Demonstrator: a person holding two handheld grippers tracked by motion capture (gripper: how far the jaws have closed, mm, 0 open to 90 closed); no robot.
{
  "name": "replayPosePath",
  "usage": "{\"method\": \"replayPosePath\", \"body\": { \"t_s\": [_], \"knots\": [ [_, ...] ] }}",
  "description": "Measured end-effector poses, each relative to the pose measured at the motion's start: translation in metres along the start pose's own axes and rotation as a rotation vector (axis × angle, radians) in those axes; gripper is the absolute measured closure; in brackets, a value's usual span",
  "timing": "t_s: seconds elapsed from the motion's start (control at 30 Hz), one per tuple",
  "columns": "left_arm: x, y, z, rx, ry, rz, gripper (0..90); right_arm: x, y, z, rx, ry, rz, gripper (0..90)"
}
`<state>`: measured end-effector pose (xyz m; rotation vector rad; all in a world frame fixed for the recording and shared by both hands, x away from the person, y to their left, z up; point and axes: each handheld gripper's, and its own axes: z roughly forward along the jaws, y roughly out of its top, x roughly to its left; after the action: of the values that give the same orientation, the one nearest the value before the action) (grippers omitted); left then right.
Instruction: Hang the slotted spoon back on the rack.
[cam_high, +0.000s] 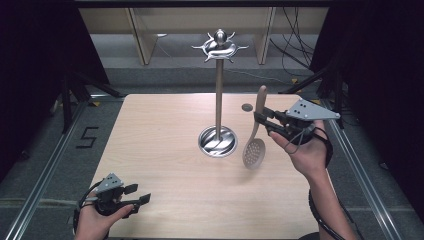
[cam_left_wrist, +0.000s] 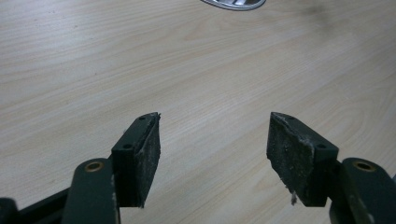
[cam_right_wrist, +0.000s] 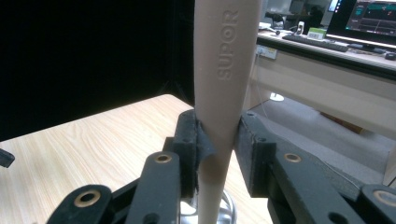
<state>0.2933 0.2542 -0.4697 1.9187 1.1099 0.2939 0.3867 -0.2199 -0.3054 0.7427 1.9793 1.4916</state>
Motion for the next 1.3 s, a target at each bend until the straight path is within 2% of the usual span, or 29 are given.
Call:
{"method": "replayPosePath", "body": {
  "t_s": [0.07, 0.17, 0.4, 0.5, 0.53, 0.6, 0.73, 0.9, 0.93, 0.97, 1.07, 1.1, 1.13, 1.2, 1.3],
  "knots": [
    [0.000, 0.000, 0.000, 0.000, -0.001, 0.000, 34.5, 0.002, 0.001, 0.003, 0.001, 0.004, 0.018, 71.7],
    [0.000, 0.000, 0.000, -0.003, 0.000, -0.001, 34.5, 0.001, 0.002, 0.004, -0.007, -0.001, 0.005, 71.7],
    [0.000, 0.000, -0.001, -0.003, 0.000, 0.004, 34.5, 0.003, 0.005, 0.010, -0.013, -0.011, 0.013, 71.7],
    [0.000, 0.000, -0.001, -0.004, 0.000, 0.004, 34.5, 0.004, 0.007, 0.012, -0.012, 0.003, 0.022, 71.7],
    [0.002, 0.000, -0.002, 0.010, 0.001, 0.022, 34.5, 0.004, 0.008, 0.013, -0.008, -0.001, 0.015, 71.7],
    [0.001, 0.000, -0.002, 0.009, 0.002, 0.015, 34.5, 0.005, 0.009, 0.014, -0.004, 0.003, 0.032, 71.7],
    [0.001, 0.000, -0.001, -0.002, -0.002, 0.005, 34.5, 0.004, 0.011, 0.017, -0.018, -0.011, 0.013, 71.7],
    [0.001, 0.000, -0.002, 0.001, -0.002, 0.005, 34.5, 0.005, 0.014, 0.021, -0.019, -0.001, 0.012, 71.7],
    [0.002, 0.000, -0.002, 0.012, -0.003, 0.023, 34.5, 0.005, 0.014, 0.021, -0.019, -0.001, 0.012, 71.7],
    [0.002, 0.000, -0.002, 0.006, -0.002, 0.018, 34.5, 0.006, 0.014, 0.022, -0.017, 0.009, 0.024, 71.7],
    [0.002, 0.000, -0.002, 0.013, -0.002, 0.021, 34.5, 0.006, 0.015, 0.024, -0.025, -0.004, 0.024, 71.7],
    [0.001, 0.000, -0.001, -0.003, -0.004, 0.009, 34.5, 0.005, 0.016, 0.025, -0.027, -0.003, 0.019, 71.7],
    [0.002, 0.000, -0.002, 0.009, -0.003, 0.022, 34.5, 0.006, 0.016, 0.026, -0.028, -0.004, 0.018, 71.7],
    [0.001, 0.000, -0.002, 0.003, 0.004, 0.016, 34.5, 0.007, 0.018, 0.028, -0.029, 0.008, 0.031, 71.7],
    [0.001, 0.000, -0.002, -0.002, 0.000, -0.001, 34.5, 0.007, 0.020, 0.029, -0.031, 0.001, 0.017, 71.7]
  ]
}}
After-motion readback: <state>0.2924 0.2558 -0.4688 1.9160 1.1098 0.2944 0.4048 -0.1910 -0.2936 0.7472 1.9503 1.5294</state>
